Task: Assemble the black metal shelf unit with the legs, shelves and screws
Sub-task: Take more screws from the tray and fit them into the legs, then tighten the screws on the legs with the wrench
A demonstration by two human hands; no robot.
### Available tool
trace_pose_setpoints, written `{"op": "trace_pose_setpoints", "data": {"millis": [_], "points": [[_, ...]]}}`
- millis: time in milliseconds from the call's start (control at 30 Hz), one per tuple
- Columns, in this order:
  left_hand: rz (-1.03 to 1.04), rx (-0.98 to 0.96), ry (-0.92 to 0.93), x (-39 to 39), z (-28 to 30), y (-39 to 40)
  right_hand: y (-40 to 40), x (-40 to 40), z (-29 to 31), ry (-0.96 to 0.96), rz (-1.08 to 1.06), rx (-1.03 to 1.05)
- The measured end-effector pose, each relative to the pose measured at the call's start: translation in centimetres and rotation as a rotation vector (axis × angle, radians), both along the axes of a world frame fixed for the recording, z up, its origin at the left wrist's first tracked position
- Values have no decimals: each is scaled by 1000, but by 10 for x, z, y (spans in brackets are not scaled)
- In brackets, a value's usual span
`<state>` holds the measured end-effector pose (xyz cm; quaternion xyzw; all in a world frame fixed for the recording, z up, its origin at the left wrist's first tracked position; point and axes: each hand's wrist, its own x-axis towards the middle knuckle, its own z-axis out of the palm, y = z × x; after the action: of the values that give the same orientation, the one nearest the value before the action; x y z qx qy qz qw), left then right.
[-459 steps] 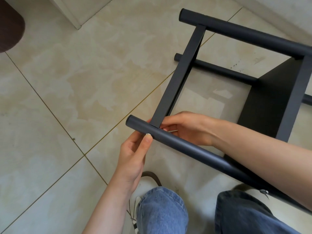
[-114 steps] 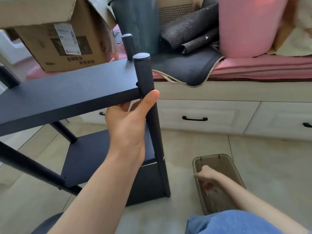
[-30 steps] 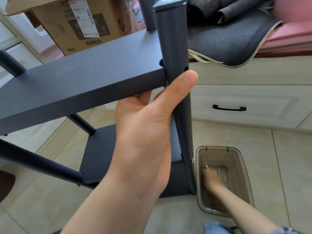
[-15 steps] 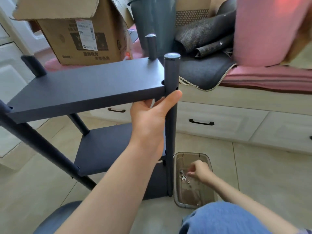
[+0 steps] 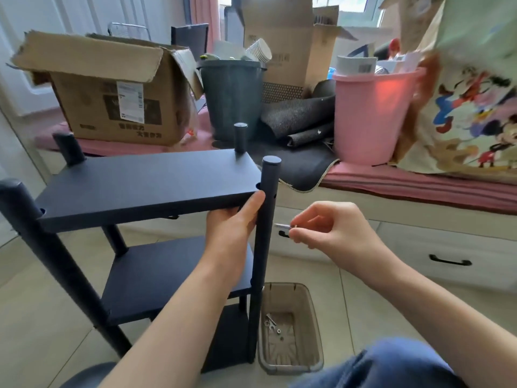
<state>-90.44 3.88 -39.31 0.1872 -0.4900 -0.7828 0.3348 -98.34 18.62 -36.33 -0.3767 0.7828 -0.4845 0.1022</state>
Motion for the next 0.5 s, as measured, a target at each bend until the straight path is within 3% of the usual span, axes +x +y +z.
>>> {"op": "trace_pose_setpoints", "data": {"millis": [200, 500], "points": [[-37, 3, 21, 5, 4, 0, -9, 17, 21, 62, -91, -119], [-23, 39, 41, 4, 0, 1, -15, 20, 10, -34, -144, -283]]}}
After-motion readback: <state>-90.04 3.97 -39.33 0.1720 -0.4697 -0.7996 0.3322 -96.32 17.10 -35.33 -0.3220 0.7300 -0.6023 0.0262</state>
